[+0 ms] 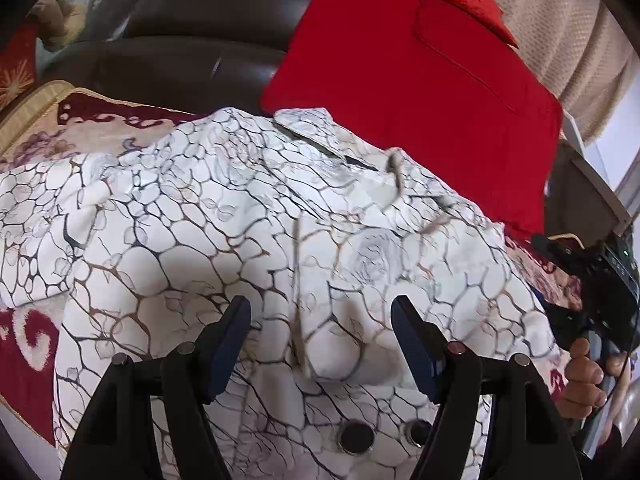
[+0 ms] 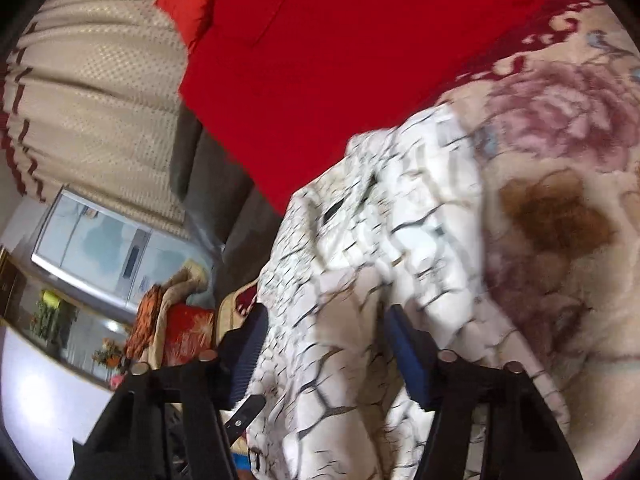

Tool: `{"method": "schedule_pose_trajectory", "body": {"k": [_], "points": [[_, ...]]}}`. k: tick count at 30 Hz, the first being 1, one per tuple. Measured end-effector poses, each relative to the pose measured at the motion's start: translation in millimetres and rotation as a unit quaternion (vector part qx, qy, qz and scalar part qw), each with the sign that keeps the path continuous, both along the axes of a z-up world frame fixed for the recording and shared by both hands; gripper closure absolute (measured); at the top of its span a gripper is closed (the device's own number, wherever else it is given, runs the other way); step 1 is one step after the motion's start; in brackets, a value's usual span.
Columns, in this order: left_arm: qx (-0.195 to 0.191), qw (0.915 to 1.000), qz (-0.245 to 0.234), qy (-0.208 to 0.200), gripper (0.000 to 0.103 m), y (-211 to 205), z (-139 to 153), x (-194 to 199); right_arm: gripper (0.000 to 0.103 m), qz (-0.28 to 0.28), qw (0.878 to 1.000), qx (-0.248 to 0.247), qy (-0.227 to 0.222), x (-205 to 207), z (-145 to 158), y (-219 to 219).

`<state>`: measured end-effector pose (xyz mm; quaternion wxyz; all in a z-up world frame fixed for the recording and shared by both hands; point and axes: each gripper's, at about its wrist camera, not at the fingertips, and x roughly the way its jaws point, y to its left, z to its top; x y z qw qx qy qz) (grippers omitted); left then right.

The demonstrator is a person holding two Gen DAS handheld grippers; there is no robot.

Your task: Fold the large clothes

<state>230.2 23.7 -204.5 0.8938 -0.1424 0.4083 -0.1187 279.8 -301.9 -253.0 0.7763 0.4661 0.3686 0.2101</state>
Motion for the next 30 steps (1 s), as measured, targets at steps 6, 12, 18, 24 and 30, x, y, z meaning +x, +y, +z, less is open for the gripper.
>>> {"method": "schedule_pose_trajectory", "body": {"k": [6,12,18,24,30], "points": [[-0.020,0.9978,-0.063,-0.003,0.031,-16.7,-2.0,-1.6,0.046,0.042,0.999,0.002,0.010,6.0,-6.5,22.0],[-0.044,0.9947,-0.086,0.036,0.068,-22.1,-19.9,8.6,0.050,0.031,0.998,0.012,0.049,8.1,-24.5,11.4],[-0.050,0.9959,-0.053,0.054,0.036,-13.4,-23.4,11.2,0.052,0.037,0.998,-0.002,0.056,8.9,-23.6,13.6],[-0.035,0.9968,-0.048,0.054,0.027,-10.6,-22.9,10.1,0.052,0.040,0.997,-0.011,0.069,11.5,-27.7,15.5],[-0.034,0.9949,-0.085,0.043,0.056,-21.2,-21.4,8.0,0.052,0.044,0.996,-0.023,0.073,12.9,-29.3,18.7]]}}
